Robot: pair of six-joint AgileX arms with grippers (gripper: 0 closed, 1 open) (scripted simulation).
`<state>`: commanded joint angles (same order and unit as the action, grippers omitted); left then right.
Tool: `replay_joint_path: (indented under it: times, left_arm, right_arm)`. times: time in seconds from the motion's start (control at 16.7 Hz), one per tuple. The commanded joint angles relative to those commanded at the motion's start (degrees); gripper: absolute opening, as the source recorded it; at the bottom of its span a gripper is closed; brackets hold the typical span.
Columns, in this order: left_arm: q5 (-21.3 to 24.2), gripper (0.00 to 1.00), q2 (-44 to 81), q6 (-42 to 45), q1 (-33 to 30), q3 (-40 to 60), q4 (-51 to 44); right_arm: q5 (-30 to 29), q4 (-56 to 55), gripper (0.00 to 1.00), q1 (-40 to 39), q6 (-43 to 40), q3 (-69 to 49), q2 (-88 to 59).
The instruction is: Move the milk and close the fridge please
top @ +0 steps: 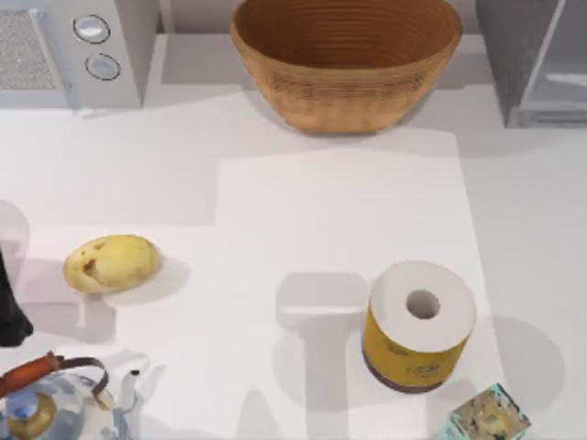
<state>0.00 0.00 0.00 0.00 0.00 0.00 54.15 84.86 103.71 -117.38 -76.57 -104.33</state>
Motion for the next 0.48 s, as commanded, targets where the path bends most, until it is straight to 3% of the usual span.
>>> replay_joint_path:
  times: [0.48]
  left_arm:
    - [0.0, 1.0, 0.0, 0.0, 0.0, 0.0, 0.0]
  right_arm:
    - [-0.29, -3.47, 1.0, -2.04, 3.77, -0.37, 0.29]
